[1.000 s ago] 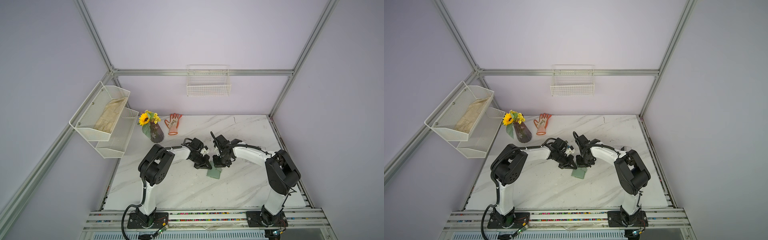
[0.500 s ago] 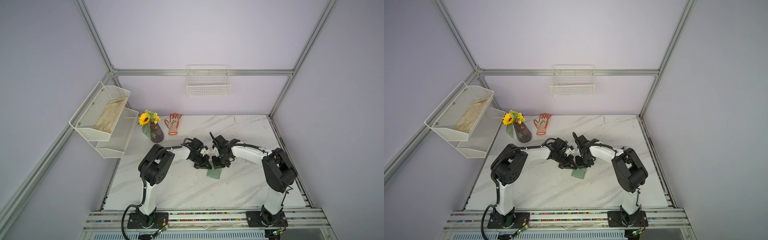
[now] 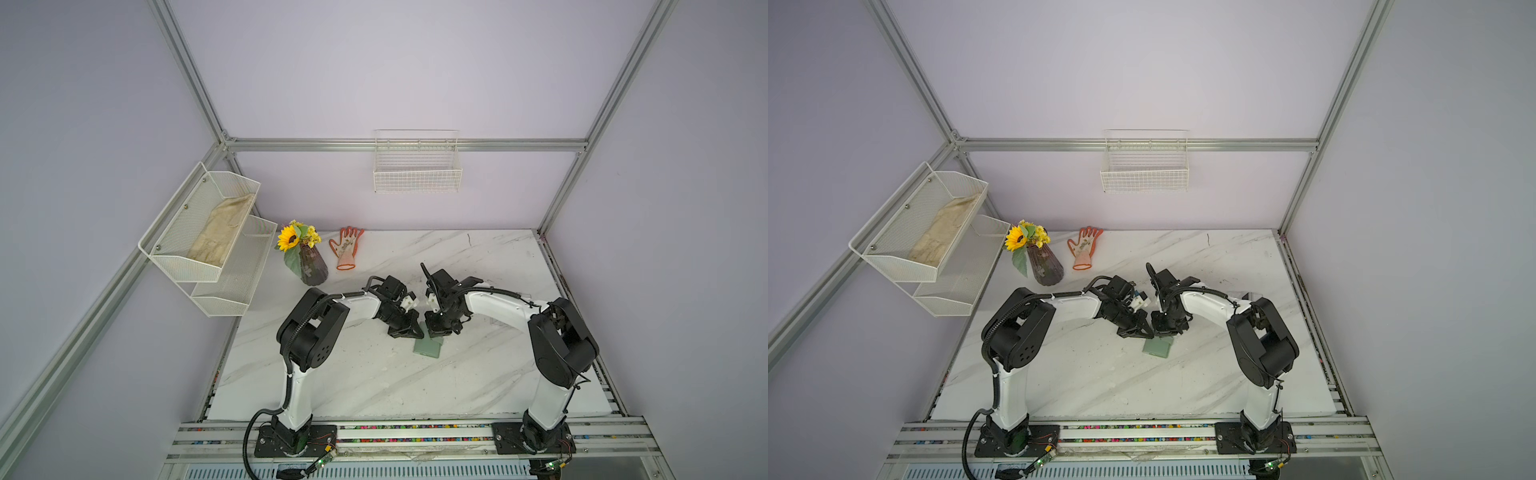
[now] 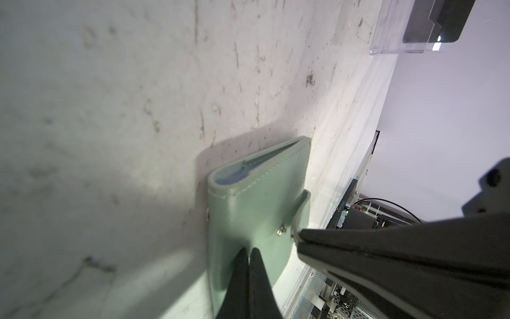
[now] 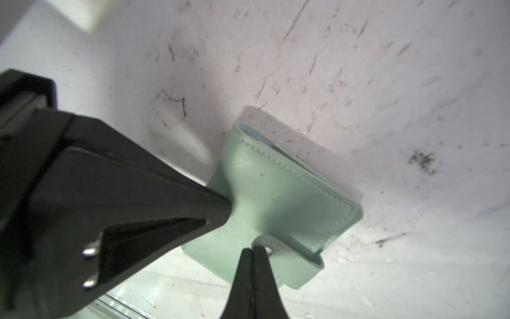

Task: Insert credit cards into a card holder
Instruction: Close the card holder at the center of the board.

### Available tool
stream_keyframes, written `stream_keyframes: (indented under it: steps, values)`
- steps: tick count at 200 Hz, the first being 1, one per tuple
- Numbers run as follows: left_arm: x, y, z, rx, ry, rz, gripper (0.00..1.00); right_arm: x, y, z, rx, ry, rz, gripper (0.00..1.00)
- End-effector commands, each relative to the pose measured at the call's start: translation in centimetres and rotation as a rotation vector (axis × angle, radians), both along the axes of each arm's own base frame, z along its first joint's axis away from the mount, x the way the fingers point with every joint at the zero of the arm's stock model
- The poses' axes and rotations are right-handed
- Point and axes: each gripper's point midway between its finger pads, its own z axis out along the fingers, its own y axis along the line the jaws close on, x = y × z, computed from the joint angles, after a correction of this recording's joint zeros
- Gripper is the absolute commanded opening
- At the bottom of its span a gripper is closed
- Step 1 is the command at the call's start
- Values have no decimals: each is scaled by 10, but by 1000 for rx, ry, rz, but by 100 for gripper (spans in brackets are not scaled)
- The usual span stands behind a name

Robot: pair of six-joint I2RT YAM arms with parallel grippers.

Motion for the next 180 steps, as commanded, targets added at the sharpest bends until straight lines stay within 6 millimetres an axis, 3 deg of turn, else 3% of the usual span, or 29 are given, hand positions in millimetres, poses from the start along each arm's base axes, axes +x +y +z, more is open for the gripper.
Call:
stream_keyframes:
  steps: [1, 68, 180]
  values:
    - [-22, 29, -48, 171, 90, 22, 1, -5, -5, 12, 10, 3, 1, 0]
    - [-22, 30, -49, 176, 91, 25, 1, -20, -10, -9, -6, 65, 35, 0]
    - [-23, 32, -50, 181, 96, 26, 1, -16, -4, -13, 10, 73, 58, 0]
